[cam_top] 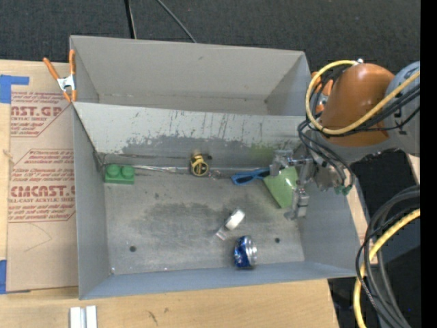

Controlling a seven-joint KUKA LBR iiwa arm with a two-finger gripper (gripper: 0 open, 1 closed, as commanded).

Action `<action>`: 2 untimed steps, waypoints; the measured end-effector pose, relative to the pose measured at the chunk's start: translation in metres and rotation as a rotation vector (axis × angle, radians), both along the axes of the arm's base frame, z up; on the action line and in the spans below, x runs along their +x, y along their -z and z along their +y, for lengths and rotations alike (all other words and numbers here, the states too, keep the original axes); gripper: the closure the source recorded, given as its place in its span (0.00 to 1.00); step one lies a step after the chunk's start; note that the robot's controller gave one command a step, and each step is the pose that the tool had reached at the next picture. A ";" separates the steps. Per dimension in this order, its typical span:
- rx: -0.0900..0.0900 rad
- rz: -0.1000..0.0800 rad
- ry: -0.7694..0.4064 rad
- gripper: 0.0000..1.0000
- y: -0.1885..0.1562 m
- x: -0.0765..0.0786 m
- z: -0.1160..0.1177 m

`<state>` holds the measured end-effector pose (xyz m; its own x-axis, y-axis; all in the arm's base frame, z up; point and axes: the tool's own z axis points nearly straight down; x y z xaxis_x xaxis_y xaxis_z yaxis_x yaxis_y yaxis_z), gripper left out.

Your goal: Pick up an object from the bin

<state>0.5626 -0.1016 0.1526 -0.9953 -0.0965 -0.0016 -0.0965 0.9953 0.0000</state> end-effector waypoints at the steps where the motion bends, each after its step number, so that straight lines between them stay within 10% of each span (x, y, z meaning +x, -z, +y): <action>1: 0.001 0.004 -0.093 0.00 0.074 0.029 -0.002; 2: -0.002 -0.003 -0.196 0.00 0.075 0.023 -0.049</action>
Offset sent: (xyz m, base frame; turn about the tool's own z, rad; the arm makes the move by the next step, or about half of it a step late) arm 0.0295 -0.0040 -0.0697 -0.0914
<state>0.5855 -0.1510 0.0774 -0.9576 -0.2881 -0.0039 -0.2881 0.9576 -0.0023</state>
